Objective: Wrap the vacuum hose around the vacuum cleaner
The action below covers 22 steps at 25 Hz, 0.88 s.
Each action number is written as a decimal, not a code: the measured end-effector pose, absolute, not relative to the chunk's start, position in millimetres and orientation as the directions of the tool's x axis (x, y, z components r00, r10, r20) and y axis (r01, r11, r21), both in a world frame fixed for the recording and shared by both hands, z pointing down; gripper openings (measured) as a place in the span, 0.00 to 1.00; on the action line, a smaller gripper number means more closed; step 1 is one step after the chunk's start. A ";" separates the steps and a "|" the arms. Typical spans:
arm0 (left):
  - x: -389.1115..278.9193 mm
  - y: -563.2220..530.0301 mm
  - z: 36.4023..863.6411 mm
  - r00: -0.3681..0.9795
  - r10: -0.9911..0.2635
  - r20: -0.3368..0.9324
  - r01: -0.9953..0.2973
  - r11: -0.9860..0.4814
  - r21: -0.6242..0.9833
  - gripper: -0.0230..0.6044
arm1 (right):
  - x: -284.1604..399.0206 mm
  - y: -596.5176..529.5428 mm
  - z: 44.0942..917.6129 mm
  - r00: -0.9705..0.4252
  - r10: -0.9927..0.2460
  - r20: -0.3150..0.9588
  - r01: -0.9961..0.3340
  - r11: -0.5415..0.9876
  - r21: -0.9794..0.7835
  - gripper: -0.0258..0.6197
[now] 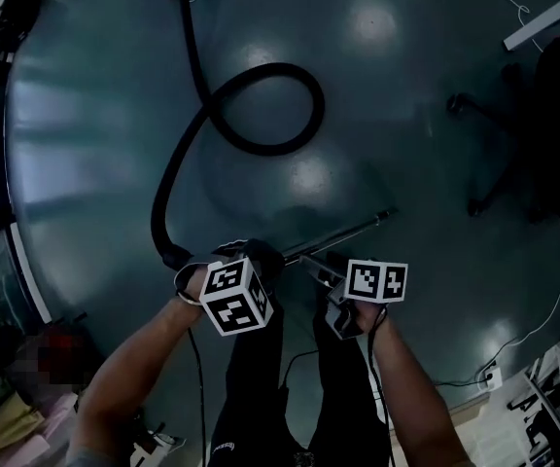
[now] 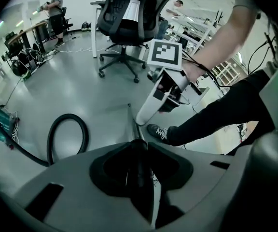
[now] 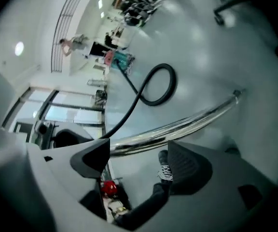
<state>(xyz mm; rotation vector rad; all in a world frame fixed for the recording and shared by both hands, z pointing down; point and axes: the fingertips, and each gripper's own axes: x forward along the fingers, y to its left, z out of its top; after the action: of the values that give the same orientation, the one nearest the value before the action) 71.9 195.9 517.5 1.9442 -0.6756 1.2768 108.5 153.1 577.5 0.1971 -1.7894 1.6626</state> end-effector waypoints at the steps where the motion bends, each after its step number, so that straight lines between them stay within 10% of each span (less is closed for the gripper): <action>1: 68.7 198.0 522.1 0.377 -0.039 0.925 -0.740 -0.613 0.277 0.22 | 103.4 150.0 586.2 -0.773 0.290 0.564 -0.563 0.094 -0.821 0.60; 8: 62.5 197.9 555.2 0.462 -0.051 0.885 -0.757 -0.544 0.363 0.04 | 100.9 141.5 681.2 -0.663 0.017 0.748 -0.716 -0.305 -0.628 0.59; 9: 64.5 199.3 564.8 0.475 -0.041 0.879 -0.753 -0.536 0.382 0.04 | 106.5 141.0 698.5 -0.632 -0.020 0.775 -0.734 -0.305 -0.607 0.05; 19: 61.9 250.2 654.2 0.526 0.024 0.850 -0.770 -0.411 0.488 0.04 | 113.0 162.9 778.0 -0.626 0.008 0.780 -0.775 -0.124 -0.620 0.04; 22: 60.3 248.8 672.4 0.525 0.006 0.851 -0.790 -0.370 0.490 0.04 | 101.8 167.1 794.4 -0.633 0.051 0.772 -0.774 -0.073 -0.629 0.21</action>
<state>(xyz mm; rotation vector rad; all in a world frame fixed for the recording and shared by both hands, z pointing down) 60.3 248.8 672.4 1.7523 -0.6592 0.9821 101.8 167.1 794.4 0.7868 -1.6056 1.7690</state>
